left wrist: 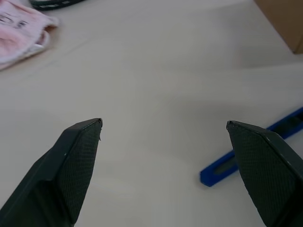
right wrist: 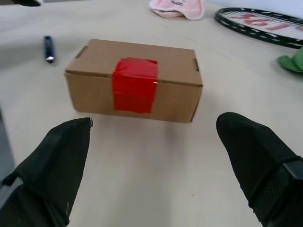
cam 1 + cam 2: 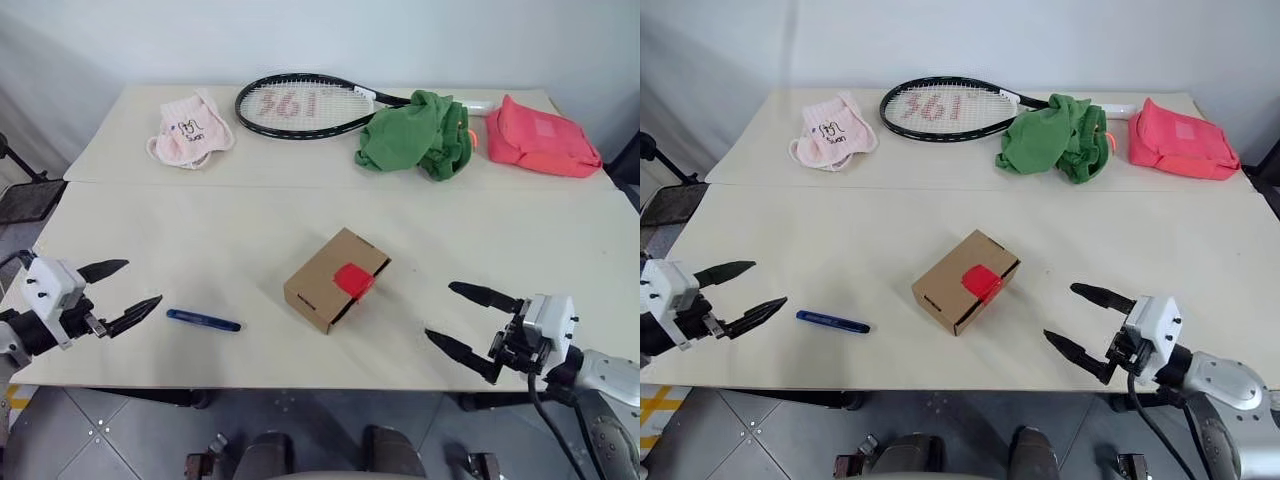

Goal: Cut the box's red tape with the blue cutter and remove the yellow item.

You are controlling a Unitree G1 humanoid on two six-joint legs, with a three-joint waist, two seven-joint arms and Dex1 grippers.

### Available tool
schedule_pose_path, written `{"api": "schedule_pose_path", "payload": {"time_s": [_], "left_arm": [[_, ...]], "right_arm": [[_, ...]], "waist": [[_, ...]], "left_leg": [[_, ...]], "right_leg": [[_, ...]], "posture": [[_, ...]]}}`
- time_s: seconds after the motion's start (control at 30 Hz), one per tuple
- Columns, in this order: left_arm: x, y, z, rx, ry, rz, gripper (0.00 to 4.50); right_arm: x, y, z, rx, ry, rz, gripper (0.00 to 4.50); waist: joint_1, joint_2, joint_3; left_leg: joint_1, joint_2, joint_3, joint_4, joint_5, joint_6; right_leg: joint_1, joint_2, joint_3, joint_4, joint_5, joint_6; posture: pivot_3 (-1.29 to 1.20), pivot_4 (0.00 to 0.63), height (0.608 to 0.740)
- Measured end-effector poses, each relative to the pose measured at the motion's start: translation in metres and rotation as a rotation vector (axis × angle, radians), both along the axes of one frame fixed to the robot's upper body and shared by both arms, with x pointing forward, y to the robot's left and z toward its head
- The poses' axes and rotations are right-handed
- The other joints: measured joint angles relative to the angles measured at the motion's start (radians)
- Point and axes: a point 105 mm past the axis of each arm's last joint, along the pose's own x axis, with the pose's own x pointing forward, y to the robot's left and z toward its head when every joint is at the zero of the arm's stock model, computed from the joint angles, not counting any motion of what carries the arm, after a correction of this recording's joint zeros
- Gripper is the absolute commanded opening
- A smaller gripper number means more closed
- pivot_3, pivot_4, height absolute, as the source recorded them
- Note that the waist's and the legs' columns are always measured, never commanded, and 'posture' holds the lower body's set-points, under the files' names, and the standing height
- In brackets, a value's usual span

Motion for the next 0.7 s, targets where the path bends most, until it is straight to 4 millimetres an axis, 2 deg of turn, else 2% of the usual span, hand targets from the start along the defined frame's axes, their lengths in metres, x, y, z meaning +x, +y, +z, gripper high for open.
{"api": "schedule_pose_path", "payload": {"time_s": [0.17,0.27,0.37,0.53,0.63,0.7], "left_arm": [[0.003,0.003,-0.001,-0.022,0.011,0.01,4.45],[0.004,-0.013,-0.005,-0.044,0.078,-0.092,3.91],[0.014,-0.037,-0.005,-0.049,0.095,-0.2,2.96],[0.044,-0.082,0.016,0.001,0.015,-0.34,1.43],[0.062,-0.111,0.011,0.01,0.03,-0.403,0.5],[0.073,-0.133,0.005,-0.003,0.049,-0.447,0.06]], "right_arm": [[0.002,0.003,0.006,-0.008,-0.028,-0.008,4.5],[0.003,0.011,-0.003,-0.007,0.041,0.003,3.92],[0.0,0.027,-0.01,-0.01,0.101,0.046,2.81],[0.002,0.045,-0.026,-0.064,0.179,0.069,1.06],[0.008,0.053,-0.032,-0.102,0.195,0.063,0.01],[0.016,0.061,-0.033,-0.113,0.188,0.053,0.0]], "waist": [[0.001,0.0,0.0],[0.001,0.0,0.0],[0.007,-0.001,0.0],[0.018,-0.001,0.0],[0.019,-0.002,0.0],[0.02,-0.002,0.0]], "left_leg": [[0.0,0.0,0.0,0.0,0.0,0.0],[0.0,0.0,0.0,0.001,0.0,0.0],[-0.001,0.0,0.0,0.002,0.0,0.0],[-0.001,-0.001,0.0,0.004,0.0,0.0],[-0.001,-0.001,0.0,0.004,0.0,0.0],[-0.002,-0.001,0.0,0.006,0.0,0.0]], "right_leg": [[0.0,0.0,0.0,0.0,0.0,0.0],[0.0,0.0,0.0,0.0,0.0,0.0],[0.0,0.0,0.0,0.001,0.0,0.0],[0.0,0.0,0.0,0.002,0.0,0.0],[-0.001,0.0,0.0,0.002,0.0,0.0],[-0.001,0.0,0.0,0.003,0.0,0.0]], "posture": [[0.0,0.15,0.74],[0.0,0.15,0.74],[0.0,0.15,0.74],[0.0,0.15,0.74],[0.0,0.15,0.74],[0.0,0.15,0.74]]}}
